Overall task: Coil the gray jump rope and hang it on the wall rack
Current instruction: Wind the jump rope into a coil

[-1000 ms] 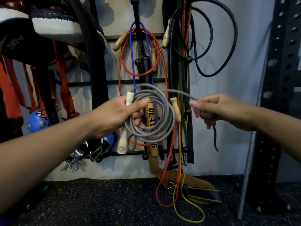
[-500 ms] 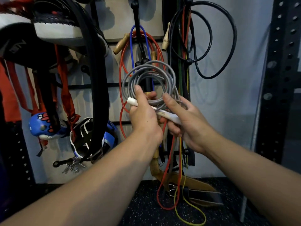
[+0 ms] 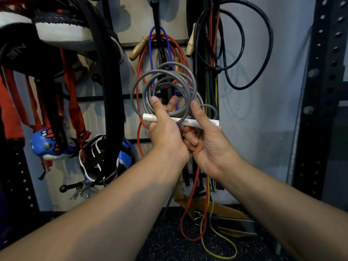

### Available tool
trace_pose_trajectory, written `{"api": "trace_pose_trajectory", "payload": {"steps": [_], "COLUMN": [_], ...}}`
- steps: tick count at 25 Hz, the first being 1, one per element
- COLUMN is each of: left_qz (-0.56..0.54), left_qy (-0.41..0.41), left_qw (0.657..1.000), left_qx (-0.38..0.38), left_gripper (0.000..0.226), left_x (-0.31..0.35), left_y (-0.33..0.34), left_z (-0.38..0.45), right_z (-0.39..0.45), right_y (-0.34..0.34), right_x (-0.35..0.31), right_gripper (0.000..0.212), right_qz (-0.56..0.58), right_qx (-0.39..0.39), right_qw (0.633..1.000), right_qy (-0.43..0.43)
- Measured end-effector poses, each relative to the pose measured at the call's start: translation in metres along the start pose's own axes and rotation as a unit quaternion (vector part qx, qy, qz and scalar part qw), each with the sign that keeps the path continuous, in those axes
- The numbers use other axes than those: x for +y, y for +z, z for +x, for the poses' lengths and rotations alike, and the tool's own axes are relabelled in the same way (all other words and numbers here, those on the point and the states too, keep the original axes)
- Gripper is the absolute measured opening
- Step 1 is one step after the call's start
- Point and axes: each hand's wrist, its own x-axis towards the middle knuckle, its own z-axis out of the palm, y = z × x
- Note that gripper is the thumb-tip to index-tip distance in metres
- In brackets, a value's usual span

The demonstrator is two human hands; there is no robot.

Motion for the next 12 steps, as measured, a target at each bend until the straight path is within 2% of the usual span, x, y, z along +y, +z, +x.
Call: {"api": "trace_pose_trajectory", "payload": {"steps": [3, 6, 10, 12], "left_qz": [-0.014, -0.004, -0.036, -0.033], "left_qy": [0.004, -0.013, -0.022, -0.032], "left_qw": [1.000, 0.999, 0.998, 0.997], "left_qx": [0.027, 0.033, 0.052, 0.056], "left_gripper": [0.056, 0.058, 0.048, 0.050], "left_x": [-0.0013, 0.0011, 0.0050, 0.0067], "left_y": [-0.0001, -0.0013, -0.0023, -0.0033], "left_z": [0.0038, 0.0043, 0.0020, 0.0011], "right_z": [-0.0006, 0.0005, 0.0002, -0.0018], "right_y": [0.0049, 0.0056, 0.0091, 0.0097], "right_x": [0.0025, 0.0028, -0.0002, -0.0026], "right_gripper": [0.077, 0.067, 0.042, 0.042], "right_qz": [-0.001, -0.018, -0.032, -0.033], "right_qx": [0.007, 0.003, -0.017, -0.015], "right_qw": [1.000, 1.000, 0.999, 0.998], "right_qy": [0.001, 0.012, 0.034, 0.046]}}
